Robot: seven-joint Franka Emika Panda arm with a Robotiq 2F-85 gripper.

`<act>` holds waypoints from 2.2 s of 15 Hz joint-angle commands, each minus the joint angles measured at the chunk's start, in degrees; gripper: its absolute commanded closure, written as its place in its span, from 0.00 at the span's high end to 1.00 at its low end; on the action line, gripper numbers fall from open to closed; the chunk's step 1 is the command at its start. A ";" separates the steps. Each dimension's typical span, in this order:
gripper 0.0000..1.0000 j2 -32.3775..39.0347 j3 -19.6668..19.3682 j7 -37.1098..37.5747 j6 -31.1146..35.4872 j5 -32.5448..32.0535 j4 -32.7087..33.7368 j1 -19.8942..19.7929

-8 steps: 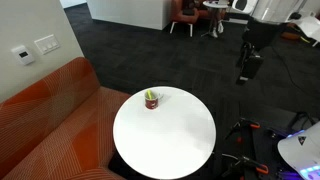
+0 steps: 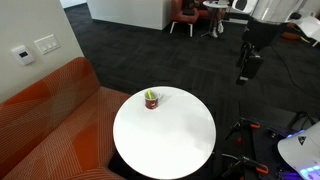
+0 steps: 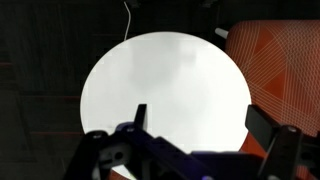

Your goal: Pick up the marker from the cup and put it on the table

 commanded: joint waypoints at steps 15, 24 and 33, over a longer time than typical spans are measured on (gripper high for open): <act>1.00 20.03 2.01 13.46 28.31 -4.50 9.27 -6.12; 1.00 38.65 -0.24 28.42 38.66 -17.10 18.48 -7.67; 1.00 43.62 -3.64 28.88 37.77 -15.70 20.88 -5.16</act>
